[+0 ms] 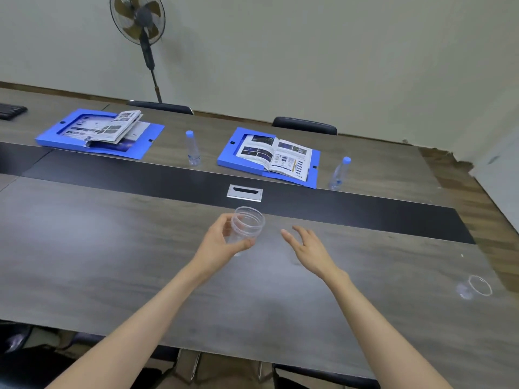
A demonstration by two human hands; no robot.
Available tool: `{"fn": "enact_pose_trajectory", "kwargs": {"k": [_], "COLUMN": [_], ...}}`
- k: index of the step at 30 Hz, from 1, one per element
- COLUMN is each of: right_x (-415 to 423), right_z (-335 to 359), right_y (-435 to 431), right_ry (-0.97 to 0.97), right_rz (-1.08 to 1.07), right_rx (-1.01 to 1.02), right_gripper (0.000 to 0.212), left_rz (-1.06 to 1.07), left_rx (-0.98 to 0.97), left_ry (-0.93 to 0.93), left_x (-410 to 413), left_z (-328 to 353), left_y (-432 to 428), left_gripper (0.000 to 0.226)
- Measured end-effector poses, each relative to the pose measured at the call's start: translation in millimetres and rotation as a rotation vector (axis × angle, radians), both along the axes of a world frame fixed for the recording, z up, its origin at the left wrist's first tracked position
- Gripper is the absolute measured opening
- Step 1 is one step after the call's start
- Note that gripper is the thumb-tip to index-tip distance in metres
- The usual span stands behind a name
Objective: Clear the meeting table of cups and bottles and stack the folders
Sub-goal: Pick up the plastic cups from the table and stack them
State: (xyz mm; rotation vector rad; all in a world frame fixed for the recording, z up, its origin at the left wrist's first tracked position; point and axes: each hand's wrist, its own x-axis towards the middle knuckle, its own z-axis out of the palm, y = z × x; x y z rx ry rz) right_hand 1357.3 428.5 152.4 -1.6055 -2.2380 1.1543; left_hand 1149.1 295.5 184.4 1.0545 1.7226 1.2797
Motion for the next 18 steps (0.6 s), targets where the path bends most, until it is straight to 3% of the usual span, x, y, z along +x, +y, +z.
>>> {"fn": "enact_pose_trajectory", "kwargs": {"k": [7,12,15,18], "right_x": [27.9,23.6,19.7,25.4], "right_z": [-92.4,-146.3,-161.5,-161.7], "right_y": [88.3,129.6,139.5,131.6], "right_ry": [-0.351,-0.455,-0.457,-0.419], "right_rz": [0.161,0.322,0.375,0.364], "right_rx": [0.103,0.086,0.074,0.183], "right_gripper": [0.094,0.098,0.090,0.066], "left_rz": [0.094,0.191,0.233,0.224], "left_rx": [-0.124,-0.206,-0.237,-0.243], "left_ry": [-0.010,-0.002,0.005,0.014], "left_x": [38.4,71.7,85.7,90.7], "left_z": [-40.9,-71.5,-81.0,-85.0], "left_y": [41.5,59.2,56.6,52.2], "left_gripper": [0.056,0.052,0.051,0.051]}}
